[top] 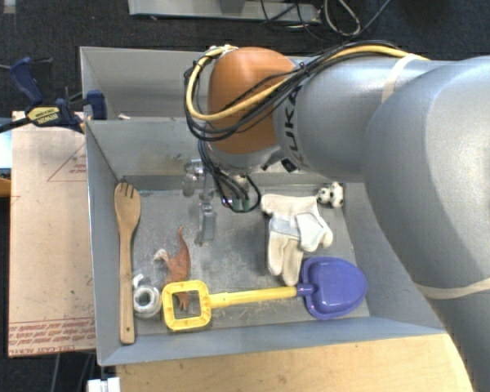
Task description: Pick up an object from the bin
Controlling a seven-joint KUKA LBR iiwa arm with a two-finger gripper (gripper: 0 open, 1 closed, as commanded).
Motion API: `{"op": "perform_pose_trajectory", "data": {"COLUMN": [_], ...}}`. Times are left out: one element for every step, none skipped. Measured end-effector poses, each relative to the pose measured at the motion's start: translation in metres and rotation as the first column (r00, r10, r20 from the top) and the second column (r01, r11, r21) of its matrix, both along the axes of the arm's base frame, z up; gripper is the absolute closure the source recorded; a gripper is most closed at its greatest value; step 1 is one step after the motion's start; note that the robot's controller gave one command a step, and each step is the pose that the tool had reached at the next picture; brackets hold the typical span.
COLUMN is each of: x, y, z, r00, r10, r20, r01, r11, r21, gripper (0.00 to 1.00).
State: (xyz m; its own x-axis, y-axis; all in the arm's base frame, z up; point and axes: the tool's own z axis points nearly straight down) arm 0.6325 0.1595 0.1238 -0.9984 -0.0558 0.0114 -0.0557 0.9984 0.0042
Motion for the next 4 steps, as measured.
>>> {"op": "perform_pose_trajectory", "data": {"x": [-0.008, -0.009, 0.008, -0.02], "y": [-0.03, -0.021, 0.01, -0.013], "z": [0.118, 0.151, 0.263, 0.279], "r00": [0.996, 0.997, 0.996, 1.0], "r10": [-0.084, -0.078, 0.08, -0.006], "r20": [0.022, 0.02, 0.032, 0.017], "r01": [0.084, 0.078, -0.08, 0.006], "r11": [0.996, 0.997, 0.997, 1.0], "r21": [0.003, 0.0, 0.002, 0.003], "gripper": [0.0, 0.0, 0.0, 1.0]}}
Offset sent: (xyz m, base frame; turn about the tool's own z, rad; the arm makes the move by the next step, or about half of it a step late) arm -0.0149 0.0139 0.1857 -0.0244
